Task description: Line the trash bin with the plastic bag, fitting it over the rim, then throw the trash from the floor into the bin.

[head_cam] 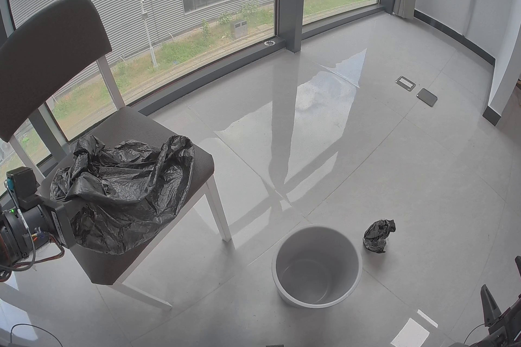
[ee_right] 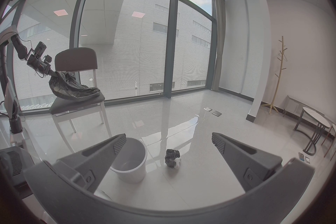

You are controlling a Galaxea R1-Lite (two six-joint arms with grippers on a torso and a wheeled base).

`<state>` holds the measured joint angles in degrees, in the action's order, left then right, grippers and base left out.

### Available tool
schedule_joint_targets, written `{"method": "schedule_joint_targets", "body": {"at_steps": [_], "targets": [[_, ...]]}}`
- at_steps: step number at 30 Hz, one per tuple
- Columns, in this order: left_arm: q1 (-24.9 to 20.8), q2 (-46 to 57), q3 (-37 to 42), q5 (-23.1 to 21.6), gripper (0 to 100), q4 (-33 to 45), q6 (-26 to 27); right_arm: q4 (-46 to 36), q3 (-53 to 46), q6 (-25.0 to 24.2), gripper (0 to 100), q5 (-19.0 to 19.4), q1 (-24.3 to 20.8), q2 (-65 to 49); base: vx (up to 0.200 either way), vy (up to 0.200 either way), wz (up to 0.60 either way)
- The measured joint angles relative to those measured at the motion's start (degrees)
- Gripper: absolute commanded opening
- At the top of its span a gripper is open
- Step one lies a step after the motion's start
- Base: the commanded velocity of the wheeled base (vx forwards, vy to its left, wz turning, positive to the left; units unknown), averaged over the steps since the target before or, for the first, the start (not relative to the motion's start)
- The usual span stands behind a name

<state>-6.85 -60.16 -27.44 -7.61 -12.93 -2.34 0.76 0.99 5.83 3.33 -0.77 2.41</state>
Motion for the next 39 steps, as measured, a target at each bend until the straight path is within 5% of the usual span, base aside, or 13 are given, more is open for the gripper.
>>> {"method": "schedule_joint_targets", "body": {"at_steps": [7,15,24,39], "targets": [[-1.3,-0.9,0.7,-0.3,0,-0.3,0.0,1.8,1.0,-4.6,100,0.7,0.7,-1.0,0.0,0.0,0.0],[-3.0,-1.9,0.5,-0.5,0,-2.6,0.2,-0.6,15.7,-11.3,100,4.8,0.5,2.3,0.0,0.0,0.0],[-8.5,-5.3,-1.7,-2.1,0,-11.0,7.7,-3.0,22.3,-7.6,100,17.2,-1.9,16.4,0.0,0.0,0.0],[-17.0,-7.9,-8.5,-8.0,0,-13.4,13.2,6.8,28.5,-0.5,100,20.8,-12.8,51.5,0.0,0.0,0.0]]}}
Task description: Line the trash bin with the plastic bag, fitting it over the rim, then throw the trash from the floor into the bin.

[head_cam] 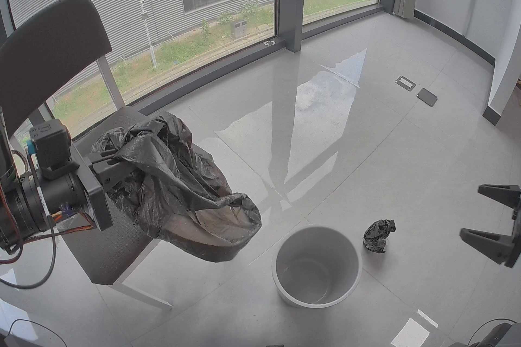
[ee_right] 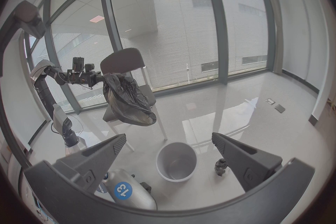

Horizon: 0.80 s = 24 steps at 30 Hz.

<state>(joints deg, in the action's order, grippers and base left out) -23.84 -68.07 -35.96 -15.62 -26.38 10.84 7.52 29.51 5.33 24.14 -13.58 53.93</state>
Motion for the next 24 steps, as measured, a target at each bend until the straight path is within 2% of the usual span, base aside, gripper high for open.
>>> {"method": "schedule_joint_targets", "body": {"at_steps": [10,16,24], "targets": [[-5.7,0.2,-6.5,-1.1,0,-0.4,-2.4,20.4,1.4,0.9,100,-3.7,-9.4,22.2,0.0,0.0,0.0],[-8.9,0.5,-8.0,-4.1,0,-3.0,-4.9,23.3,6.0,0.8,100,-4.5,-12.5,32.5,0.0,0.0,0.0],[-10.6,0.7,-8.1,-7.8,0,-5.9,-7.5,23.9,16.2,0.0,100,-4.6,-14.2,42.5,0.0,0.0,0.0]]}}
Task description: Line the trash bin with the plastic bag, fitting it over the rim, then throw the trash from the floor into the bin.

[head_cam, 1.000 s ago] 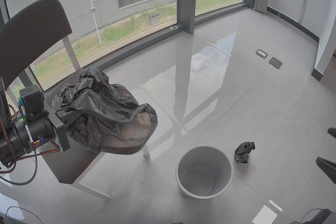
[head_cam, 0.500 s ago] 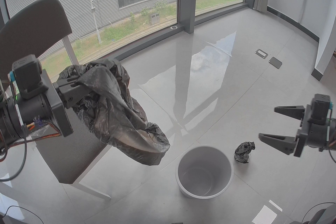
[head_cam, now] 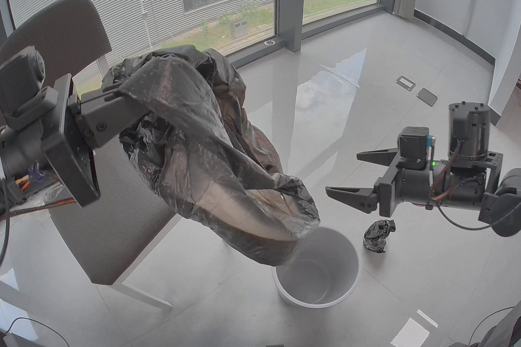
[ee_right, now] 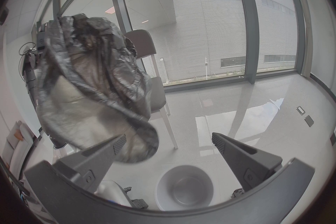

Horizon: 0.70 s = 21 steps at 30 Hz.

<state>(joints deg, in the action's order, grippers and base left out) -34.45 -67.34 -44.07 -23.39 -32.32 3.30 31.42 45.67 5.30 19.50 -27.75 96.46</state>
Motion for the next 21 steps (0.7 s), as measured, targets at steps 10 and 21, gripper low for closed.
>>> {"method": "schedule_joint_targets", "body": {"at_steps": [10,21], "targets": [[-0.5,-0.2,-0.3,-0.5,0,-1.1,-0.3,-0.1,2.2,-1.0,100,0.1,-4.5,5.0,0.0,0.0,0.0],[-0.8,-0.1,-0.6,-0.6,0,-2.0,-0.4,-0.2,2.3,-0.5,100,0.2,-6.4,6.2,0.0,0.0,0.0]]}}
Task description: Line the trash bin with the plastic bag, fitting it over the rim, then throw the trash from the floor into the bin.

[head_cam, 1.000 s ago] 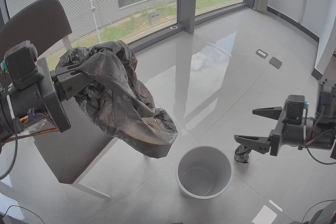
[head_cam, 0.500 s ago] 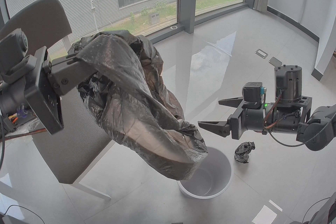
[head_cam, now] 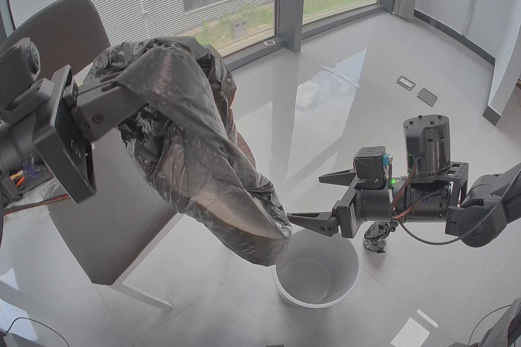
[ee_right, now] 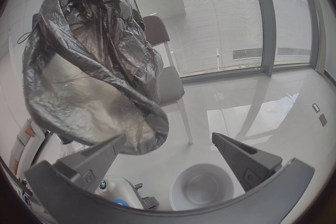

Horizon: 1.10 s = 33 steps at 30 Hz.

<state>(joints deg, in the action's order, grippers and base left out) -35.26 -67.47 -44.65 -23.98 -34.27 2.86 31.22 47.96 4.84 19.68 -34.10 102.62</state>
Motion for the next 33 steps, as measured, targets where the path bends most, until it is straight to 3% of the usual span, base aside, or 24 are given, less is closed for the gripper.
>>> {"method": "schedule_joint_targets", "body": {"at_steps": [13,14,18,33], "targets": [[-0.6,-0.4,-0.2,-1.3,0,-0.5,-0.4,-0.2,6.6,0.6,100,0.2,-3.6,6.9,0.0,0.0,0.0],[-0.6,-0.4,-0.3,-1.3,0,-0.6,-0.6,-0.2,7.0,1.3,0,0.2,-3.9,7.7,0.0,0.0,0.0],[-0.6,-0.6,-0.4,-1.4,0,-2.2,-2.0,-0.3,7.5,3.6,0,0.2,-4.3,9.9,0.0,0.0,0.0],[0.3,-0.9,-0.5,-0.9,0,-2.6,-3.4,-0.4,4.0,4.1,0,0.2,-3.4,9.2,0.0,0.0,0.0]]}}
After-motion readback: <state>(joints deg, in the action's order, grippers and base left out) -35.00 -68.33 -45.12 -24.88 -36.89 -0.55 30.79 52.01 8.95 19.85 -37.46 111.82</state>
